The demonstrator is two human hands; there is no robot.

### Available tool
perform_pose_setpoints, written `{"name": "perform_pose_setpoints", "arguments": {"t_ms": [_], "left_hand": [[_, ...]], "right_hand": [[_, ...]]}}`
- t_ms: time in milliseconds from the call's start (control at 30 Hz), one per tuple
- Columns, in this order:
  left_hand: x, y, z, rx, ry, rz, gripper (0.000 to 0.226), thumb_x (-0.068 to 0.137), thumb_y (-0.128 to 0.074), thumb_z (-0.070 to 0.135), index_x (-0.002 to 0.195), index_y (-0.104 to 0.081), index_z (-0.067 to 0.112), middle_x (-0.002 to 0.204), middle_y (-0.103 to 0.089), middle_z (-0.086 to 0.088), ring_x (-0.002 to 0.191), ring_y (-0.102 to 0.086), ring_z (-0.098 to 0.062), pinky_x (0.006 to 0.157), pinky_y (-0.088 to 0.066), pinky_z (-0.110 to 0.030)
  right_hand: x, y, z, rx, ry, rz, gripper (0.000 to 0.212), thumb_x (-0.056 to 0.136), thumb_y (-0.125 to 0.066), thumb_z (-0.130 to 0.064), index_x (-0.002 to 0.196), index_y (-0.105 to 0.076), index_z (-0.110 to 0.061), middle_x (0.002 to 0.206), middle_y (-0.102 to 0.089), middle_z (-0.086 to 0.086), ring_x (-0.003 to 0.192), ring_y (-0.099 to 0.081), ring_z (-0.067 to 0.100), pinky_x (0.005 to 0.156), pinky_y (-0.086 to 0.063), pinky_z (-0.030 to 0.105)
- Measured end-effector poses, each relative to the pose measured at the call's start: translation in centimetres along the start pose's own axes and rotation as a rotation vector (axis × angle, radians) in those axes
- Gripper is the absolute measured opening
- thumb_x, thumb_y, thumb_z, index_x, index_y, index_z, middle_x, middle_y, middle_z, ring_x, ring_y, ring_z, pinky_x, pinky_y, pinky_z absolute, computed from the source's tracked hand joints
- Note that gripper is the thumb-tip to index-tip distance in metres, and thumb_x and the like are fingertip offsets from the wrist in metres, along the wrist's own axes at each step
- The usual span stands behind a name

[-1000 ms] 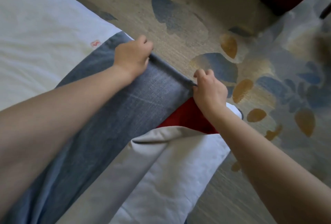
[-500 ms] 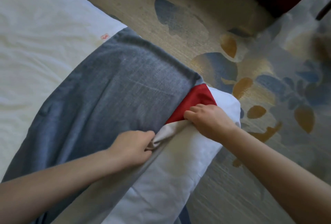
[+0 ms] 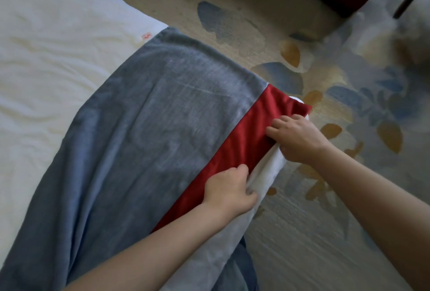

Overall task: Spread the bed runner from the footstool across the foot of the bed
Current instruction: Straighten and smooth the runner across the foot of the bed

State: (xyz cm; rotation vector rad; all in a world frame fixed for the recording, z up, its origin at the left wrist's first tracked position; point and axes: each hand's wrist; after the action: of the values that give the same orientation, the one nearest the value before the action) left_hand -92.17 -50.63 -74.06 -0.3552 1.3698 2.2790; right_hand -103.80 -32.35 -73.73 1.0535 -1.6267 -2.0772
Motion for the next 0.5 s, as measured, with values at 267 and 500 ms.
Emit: {"name": "perform_pose_setpoints", "arguments": {"t_ms": [267,500], "left_hand": [[-9.7,-1.0,-4.1,0.159,0.194,-0.111,0.031,0.069,-0.049,0.054,0.071,-0.038,0.025,0.072,-0.055,0.007,0.069,-0.059,-0.018,0.047,-0.029,-0.027],[-17.7,-4.4,-7.6,0.17,0.317,-0.211,0.011,0.087,-0.049,0.033,0.087,-0.053,0.024,0.087,-0.059,0.008,0.087,-0.06,-0.017,0.064,-0.045,-0.03]], "right_hand": [[-3.7,1.3,-13.0,0.207,0.434,0.04,0.028,0.063,-0.054,-0.022,0.089,-0.061,-0.017,0.086,-0.058,-0.001,0.081,-0.055,0.021,0.066,-0.043,0.032],[-6.8,-2.1,-16.0,0.158,0.543,-0.005,0.014,0.079,-0.065,-0.021,0.093,-0.062,-0.019,0.088,-0.06,-0.004,0.081,-0.057,0.016,0.068,-0.05,0.031]]}}
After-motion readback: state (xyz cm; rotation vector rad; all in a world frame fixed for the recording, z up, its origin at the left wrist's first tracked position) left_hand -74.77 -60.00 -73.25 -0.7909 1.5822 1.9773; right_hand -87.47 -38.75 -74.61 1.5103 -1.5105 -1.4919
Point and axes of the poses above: each hand's wrist, its own x-axis towards the middle knuckle, its own y-axis out of the back of the hand, z = x × y
